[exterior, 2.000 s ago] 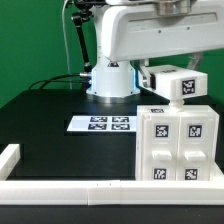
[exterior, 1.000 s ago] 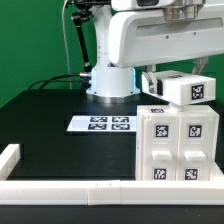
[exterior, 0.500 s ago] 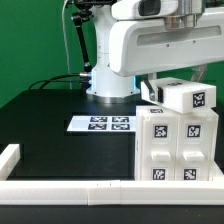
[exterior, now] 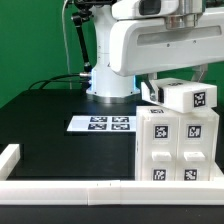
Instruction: Assemble cabinet
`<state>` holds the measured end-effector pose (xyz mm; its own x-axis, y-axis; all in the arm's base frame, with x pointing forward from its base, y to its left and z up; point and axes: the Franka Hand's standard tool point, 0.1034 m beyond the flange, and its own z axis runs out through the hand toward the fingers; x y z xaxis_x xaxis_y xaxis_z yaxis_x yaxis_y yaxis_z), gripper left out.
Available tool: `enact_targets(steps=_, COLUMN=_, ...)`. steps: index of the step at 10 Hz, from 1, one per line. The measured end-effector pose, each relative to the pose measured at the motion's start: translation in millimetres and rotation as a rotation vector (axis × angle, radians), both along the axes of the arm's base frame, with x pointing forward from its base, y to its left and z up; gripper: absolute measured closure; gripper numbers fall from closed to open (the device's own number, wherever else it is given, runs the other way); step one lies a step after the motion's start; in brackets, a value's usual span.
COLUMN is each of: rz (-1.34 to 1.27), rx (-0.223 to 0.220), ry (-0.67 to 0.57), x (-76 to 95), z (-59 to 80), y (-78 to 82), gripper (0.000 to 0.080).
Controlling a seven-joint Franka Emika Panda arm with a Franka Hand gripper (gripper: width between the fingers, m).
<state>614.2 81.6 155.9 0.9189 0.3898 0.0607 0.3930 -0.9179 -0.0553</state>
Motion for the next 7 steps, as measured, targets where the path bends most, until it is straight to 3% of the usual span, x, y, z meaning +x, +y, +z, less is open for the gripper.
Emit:
enact_targets(steps=4, rz=-0.02, rx=0.001, ry=0.002, x=0.0, z=0.0, y=0.0, gripper=0.0258)
enact_targets(steps=7, rz=-0.299, rx=0.018, ry=-0.005, x=-0.3, z=-0.4, y=0.6, gripper=0.0258)
